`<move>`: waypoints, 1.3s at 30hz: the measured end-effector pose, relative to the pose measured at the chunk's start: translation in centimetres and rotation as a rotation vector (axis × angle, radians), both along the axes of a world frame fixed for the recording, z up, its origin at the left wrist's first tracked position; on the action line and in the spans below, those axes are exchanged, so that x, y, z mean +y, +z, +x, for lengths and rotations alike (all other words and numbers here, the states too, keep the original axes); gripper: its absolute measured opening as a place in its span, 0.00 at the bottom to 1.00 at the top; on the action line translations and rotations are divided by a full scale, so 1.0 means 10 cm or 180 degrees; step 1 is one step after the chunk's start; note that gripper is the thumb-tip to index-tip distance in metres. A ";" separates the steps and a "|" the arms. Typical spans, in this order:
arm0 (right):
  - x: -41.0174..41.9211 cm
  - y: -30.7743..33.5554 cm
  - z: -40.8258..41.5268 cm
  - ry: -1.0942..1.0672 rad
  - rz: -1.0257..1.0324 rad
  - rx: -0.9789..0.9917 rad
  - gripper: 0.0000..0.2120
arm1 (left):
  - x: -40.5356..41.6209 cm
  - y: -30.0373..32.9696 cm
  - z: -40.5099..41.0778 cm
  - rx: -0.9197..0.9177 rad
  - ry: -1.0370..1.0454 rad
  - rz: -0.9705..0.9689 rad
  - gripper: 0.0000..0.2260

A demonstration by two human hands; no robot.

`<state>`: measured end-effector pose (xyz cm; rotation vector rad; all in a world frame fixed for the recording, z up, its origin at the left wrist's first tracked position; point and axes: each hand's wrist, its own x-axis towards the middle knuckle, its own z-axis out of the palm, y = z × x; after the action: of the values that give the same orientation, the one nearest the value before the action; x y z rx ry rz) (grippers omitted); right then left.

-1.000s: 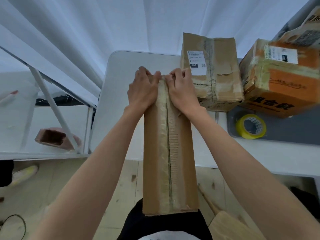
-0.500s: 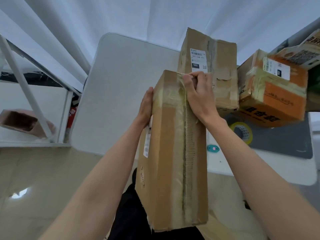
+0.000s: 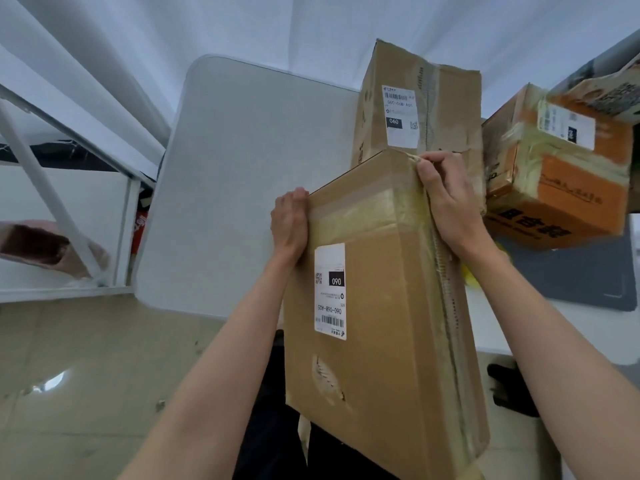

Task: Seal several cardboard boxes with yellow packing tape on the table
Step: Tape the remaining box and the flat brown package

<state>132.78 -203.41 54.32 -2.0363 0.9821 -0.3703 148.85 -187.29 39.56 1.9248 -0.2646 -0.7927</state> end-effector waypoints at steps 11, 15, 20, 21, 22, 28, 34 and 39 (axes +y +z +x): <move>0.15 0.06 0.15 -0.0058 -0.0012 -0.0126 0.13 | 0.20 -0.23 0.09 0.1628 0.0660 0.0823 0.44; 0.38 0.32 0.41 -0.0137 0.0084 0.0077 0.20 | 0.31 0.26 0.30 0.1423 0.1305 0.0647 0.37; 0.49 1.08 0.57 -0.0198 0.0343 -0.0610 0.22 | 0.30 1.33 0.62 0.0431 0.1805 0.0002 0.32; 0.48 1.18 0.52 -0.0226 0.0502 -0.0787 0.24 | 0.30 1.53 0.66 0.0224 0.1883 -0.0118 0.31; 0.46 1.21 0.45 -0.0234 0.0738 -0.0972 0.26 | 0.30 1.72 0.68 -0.0007 0.1950 -0.0251 0.27; 0.45 1.07 0.03 -0.0739 0.2044 -0.1211 0.23 | 0.48 2.04 0.42 -0.0519 0.1795 -0.1035 0.13; 0.48 0.94 -0.22 -0.1131 0.1827 -0.0938 0.17 | 0.87 1.88 0.33 0.0464 0.0835 -0.1739 0.28; 0.44 1.02 -0.21 -0.0790 0.1742 -0.0802 0.12 | 0.87 1.98 0.55 0.0979 0.0020 -0.1419 0.34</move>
<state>130.72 -199.04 64.47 -1.3470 1.0434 -0.4220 154.34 -178.59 59.33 1.3668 -0.2236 -0.9250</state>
